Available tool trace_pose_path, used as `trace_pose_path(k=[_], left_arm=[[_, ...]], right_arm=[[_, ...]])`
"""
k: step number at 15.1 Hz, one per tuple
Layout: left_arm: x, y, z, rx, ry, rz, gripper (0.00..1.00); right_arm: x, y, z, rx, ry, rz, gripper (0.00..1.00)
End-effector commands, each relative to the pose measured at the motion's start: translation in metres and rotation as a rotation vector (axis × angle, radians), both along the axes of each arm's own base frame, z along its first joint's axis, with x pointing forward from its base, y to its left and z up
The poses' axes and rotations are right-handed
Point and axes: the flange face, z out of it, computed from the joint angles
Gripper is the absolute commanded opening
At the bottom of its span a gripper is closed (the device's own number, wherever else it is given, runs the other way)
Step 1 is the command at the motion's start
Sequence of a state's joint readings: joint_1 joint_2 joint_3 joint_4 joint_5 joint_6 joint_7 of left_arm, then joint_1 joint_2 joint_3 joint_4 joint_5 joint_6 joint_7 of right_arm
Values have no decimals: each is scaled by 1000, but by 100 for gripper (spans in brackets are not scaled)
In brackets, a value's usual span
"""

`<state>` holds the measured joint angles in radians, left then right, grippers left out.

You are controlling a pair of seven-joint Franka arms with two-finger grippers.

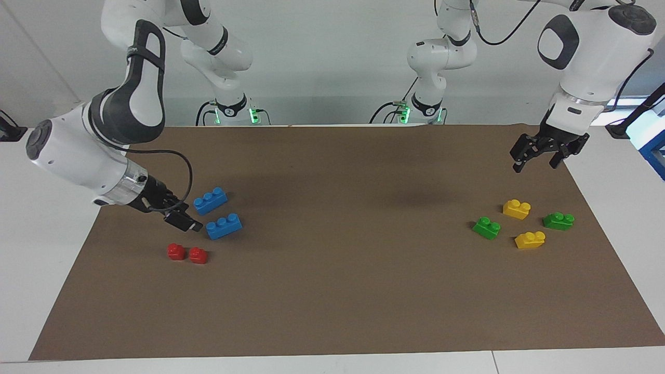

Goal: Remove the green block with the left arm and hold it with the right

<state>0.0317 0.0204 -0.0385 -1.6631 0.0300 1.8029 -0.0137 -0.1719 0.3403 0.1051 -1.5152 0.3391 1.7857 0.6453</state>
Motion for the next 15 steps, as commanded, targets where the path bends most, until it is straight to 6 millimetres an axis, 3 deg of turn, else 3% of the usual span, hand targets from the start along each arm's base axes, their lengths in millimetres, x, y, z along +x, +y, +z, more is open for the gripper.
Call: trace_pose_path(k=[1,2,4,6,8,10,11,15], left_arm=[[-9,-7,10,12,5,-25,100],[-10,-8,10,11,5,-25,100],[-10,-8,12,7,9,-22,100],[-15,-7,13,6,30,-19,100],[-19,-7,14,7,32,-16,100],[-27,-15,16,8,35,-28,100],[-33,-15,12,9,41,-25,100],[-30,-16,10,-20,-4,21,100]], right_arm=[[-14,-1,65,-130,-113,84,100],[-17,-1,87,-168,-156,114,100],[-24,20,136,-245,-247,172,100],[-45,23,181,-268,-317,166,100],[-54,17,203,-284,-354,154,100],[-56,11,205,-294,-352,152,100],[-53,9,195,-292,-332,164,100],[-62,6,174,-324,-231,400,100]])
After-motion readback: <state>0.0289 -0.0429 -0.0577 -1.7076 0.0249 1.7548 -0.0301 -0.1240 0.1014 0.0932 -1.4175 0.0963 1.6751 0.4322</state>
